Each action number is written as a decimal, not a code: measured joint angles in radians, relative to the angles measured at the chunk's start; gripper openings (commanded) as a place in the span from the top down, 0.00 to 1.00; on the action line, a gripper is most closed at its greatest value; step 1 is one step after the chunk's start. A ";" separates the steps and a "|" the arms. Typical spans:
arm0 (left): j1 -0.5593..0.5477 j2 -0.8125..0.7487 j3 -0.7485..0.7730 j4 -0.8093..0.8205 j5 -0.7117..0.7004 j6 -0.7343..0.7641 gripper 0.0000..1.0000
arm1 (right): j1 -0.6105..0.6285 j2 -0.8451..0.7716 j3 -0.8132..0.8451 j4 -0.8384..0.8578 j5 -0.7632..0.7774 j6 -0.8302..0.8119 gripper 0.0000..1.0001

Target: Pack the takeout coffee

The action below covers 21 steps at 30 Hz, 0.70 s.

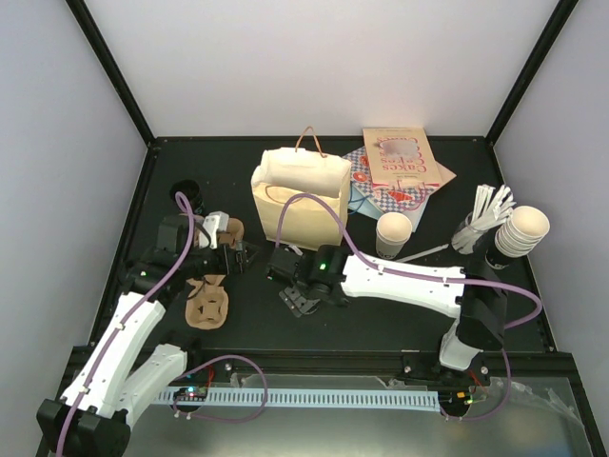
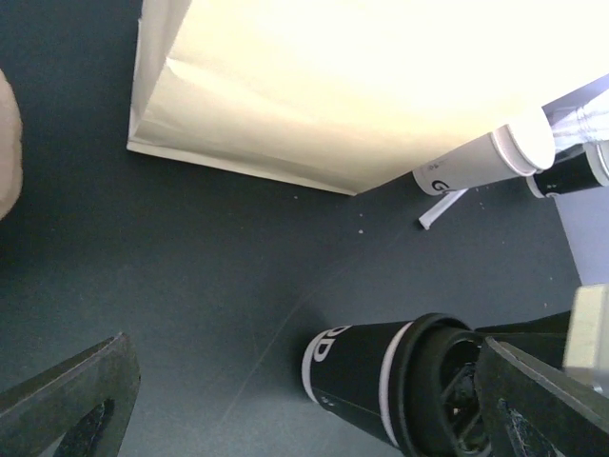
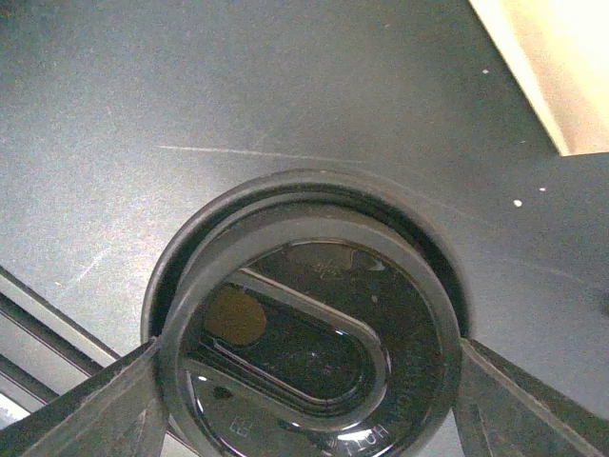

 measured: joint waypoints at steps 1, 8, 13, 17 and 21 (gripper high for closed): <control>0.000 0.000 0.004 -0.005 -0.008 0.004 0.01 | -0.003 -0.009 0.000 -0.003 0.006 0.000 0.21; 0.000 0.000 0.057 -0.029 -0.058 0.027 0.01 | -0.037 -0.079 -0.002 -0.018 0.043 -0.008 0.21; 0.000 0.019 0.114 -0.053 -0.087 0.039 0.01 | -0.084 -0.143 -0.010 -0.024 0.060 -0.028 0.21; 0.000 0.051 0.193 -0.068 -0.106 0.048 0.01 | -0.122 -0.202 -0.028 -0.034 0.064 -0.050 0.21; 0.000 0.085 0.277 -0.080 -0.117 0.056 0.01 | -0.149 -0.278 -0.036 -0.050 0.065 -0.072 0.21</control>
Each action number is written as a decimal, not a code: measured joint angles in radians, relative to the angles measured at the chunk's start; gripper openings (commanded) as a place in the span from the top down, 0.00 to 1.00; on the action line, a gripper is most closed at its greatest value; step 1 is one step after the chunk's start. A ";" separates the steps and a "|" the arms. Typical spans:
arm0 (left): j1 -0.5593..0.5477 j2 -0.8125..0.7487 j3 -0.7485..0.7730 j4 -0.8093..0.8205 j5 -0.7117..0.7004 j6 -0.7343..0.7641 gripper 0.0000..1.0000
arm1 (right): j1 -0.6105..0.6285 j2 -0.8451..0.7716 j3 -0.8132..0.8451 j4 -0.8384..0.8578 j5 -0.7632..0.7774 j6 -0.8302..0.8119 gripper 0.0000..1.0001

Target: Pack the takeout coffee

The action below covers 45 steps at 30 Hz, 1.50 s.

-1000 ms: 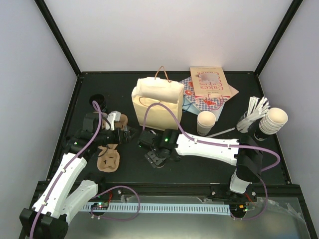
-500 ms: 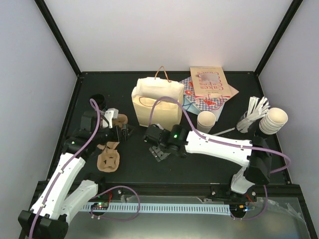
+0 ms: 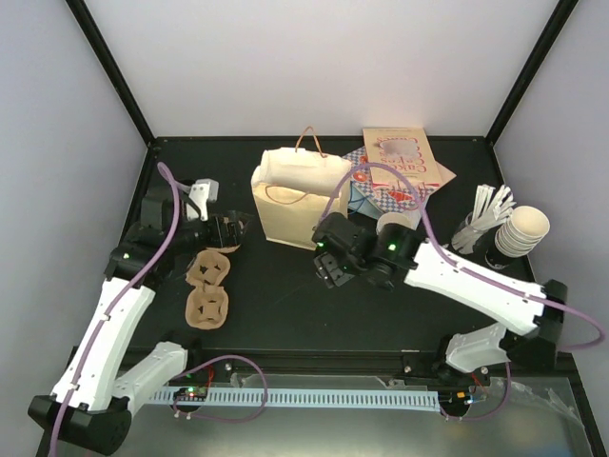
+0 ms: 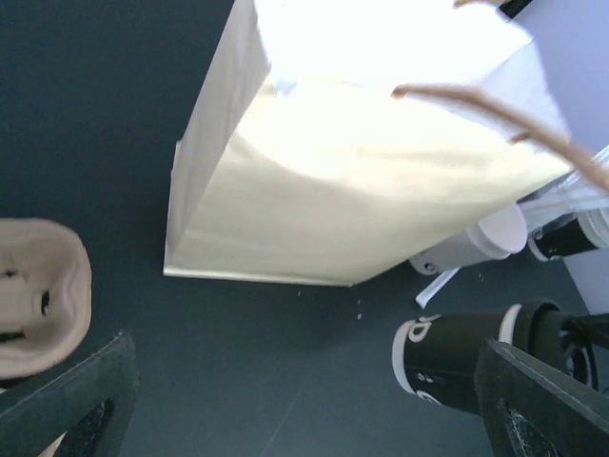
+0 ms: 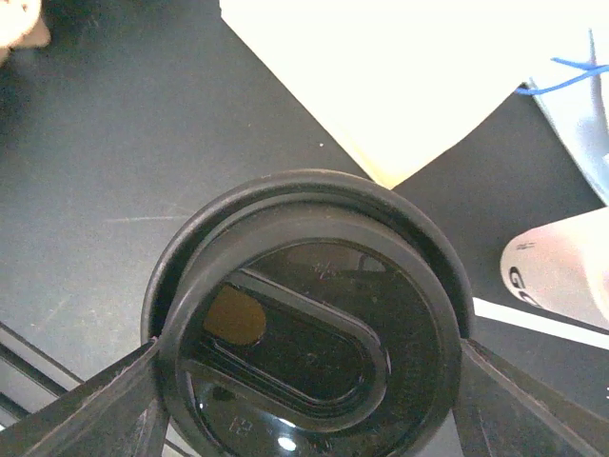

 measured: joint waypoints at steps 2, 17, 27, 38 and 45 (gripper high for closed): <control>0.000 0.021 0.045 -0.001 -0.008 0.007 0.01 | -0.009 -0.051 0.001 -0.010 0.000 -0.008 0.21; 0.000 0.484 0.584 -0.095 -0.121 0.152 0.01 | -0.124 -0.056 0.593 -0.164 0.120 -0.176 0.21; 0.001 0.739 0.721 -0.181 -0.124 0.220 0.04 | -0.170 0.147 0.769 -0.135 0.165 -0.276 0.22; 0.001 0.778 0.735 -0.211 -0.088 0.223 0.06 | -0.215 0.300 0.784 -0.106 0.153 -0.295 0.24; 0.001 0.769 0.739 -0.215 -0.090 0.223 0.06 | -0.217 0.301 0.703 -0.108 0.053 -0.301 0.27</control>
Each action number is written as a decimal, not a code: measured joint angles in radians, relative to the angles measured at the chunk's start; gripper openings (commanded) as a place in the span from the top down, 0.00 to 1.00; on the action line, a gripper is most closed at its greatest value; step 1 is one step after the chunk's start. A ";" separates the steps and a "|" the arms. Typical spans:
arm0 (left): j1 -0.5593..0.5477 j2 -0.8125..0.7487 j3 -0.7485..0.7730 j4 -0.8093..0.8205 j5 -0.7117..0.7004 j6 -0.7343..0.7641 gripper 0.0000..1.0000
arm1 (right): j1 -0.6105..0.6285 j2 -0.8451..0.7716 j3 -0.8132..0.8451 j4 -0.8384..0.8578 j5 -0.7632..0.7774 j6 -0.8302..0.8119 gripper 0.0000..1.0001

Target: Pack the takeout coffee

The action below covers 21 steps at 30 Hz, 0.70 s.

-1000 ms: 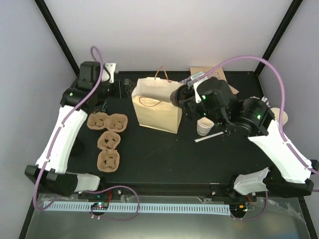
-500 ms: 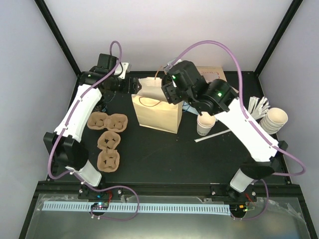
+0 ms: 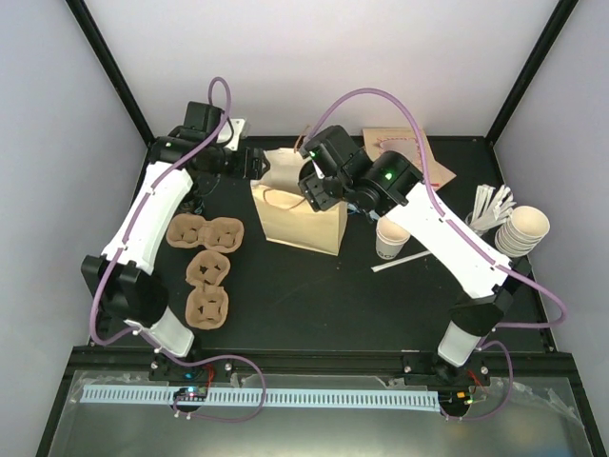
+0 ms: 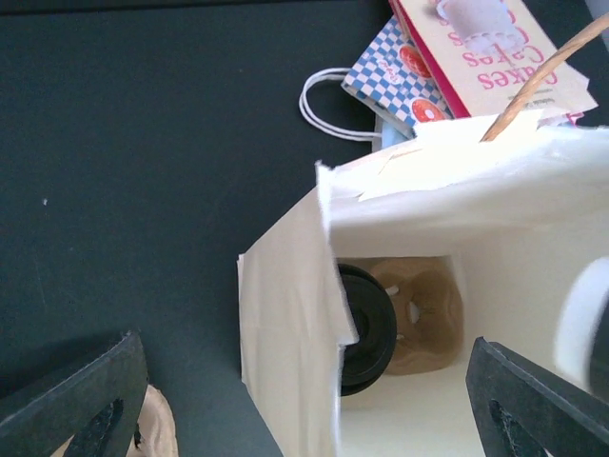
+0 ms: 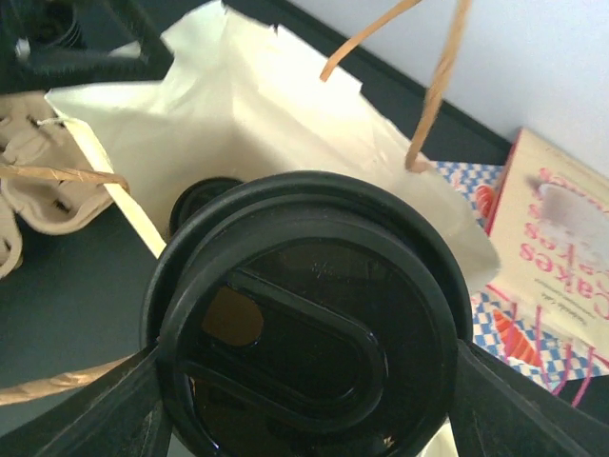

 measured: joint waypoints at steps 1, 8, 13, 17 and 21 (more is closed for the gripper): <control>0.000 -0.008 -0.003 0.002 0.000 0.000 0.06 | 0.000 0.000 -0.003 -0.002 -0.006 -0.002 0.27; 0.000 -0.192 -0.143 0.111 0.007 0.019 0.04 | -0.001 -0.047 -0.126 -0.003 -0.142 -0.037 0.29; 0.000 -0.260 -0.188 0.209 0.013 0.045 0.03 | 0.008 -0.081 -0.166 -0.017 -0.198 -0.055 0.30; 0.000 -0.274 -0.233 0.283 0.061 0.094 0.04 | 0.021 -0.101 -0.183 -0.028 -0.219 -0.059 0.30; 0.000 -0.284 -0.297 0.343 0.116 0.158 0.05 | 0.026 -0.128 -0.219 -0.032 -0.226 -0.059 0.30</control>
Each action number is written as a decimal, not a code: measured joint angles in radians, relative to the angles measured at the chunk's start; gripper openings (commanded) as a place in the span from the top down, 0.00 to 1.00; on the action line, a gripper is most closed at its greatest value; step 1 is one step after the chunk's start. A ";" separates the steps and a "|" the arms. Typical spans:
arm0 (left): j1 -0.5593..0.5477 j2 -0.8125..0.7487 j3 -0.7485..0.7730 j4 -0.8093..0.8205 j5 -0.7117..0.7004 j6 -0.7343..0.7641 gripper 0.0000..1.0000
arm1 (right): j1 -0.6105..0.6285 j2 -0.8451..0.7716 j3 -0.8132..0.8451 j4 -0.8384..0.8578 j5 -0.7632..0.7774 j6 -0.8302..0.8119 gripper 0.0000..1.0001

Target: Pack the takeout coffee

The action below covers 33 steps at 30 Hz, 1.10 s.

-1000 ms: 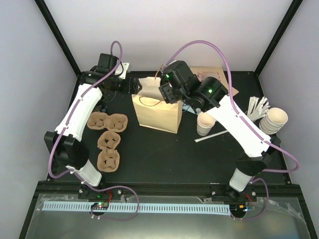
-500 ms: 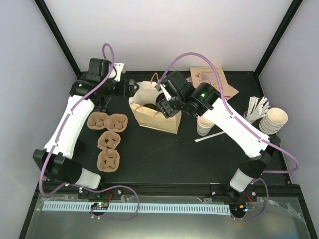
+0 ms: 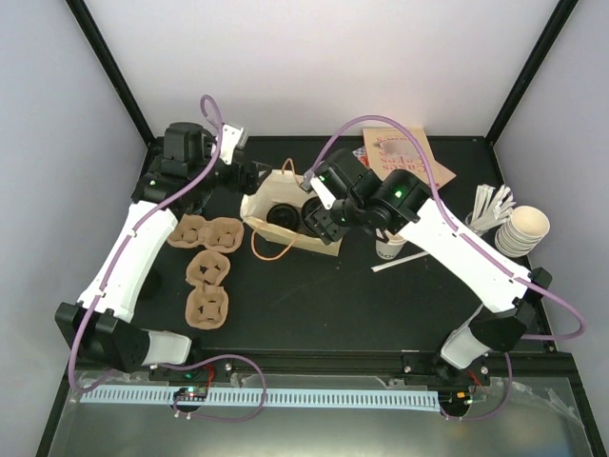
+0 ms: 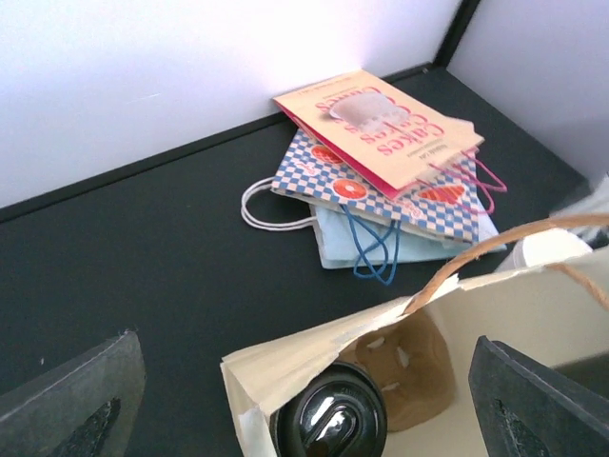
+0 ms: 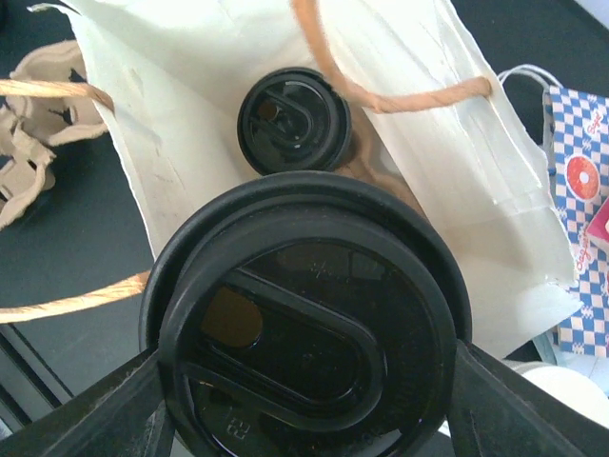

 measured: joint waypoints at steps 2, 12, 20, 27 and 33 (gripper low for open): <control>-0.002 -0.017 -0.040 0.022 0.021 0.045 0.06 | 0.000 -0.014 -0.024 -0.002 -0.001 0.000 0.30; -0.029 0.011 -0.013 -0.024 0.161 0.344 0.21 | 0.001 -0.040 -0.059 -0.010 -0.003 0.001 0.30; -0.092 0.091 0.062 -0.155 0.225 0.505 0.29 | 0.001 -0.040 -0.059 -0.017 -0.003 0.001 0.30; -0.122 0.073 0.032 -0.186 0.225 0.568 0.48 | 0.001 -0.040 -0.059 -0.017 0.002 0.005 0.31; -0.122 0.064 0.008 -0.163 0.163 0.575 0.60 | 0.002 -0.041 -0.059 -0.017 0.002 0.005 0.31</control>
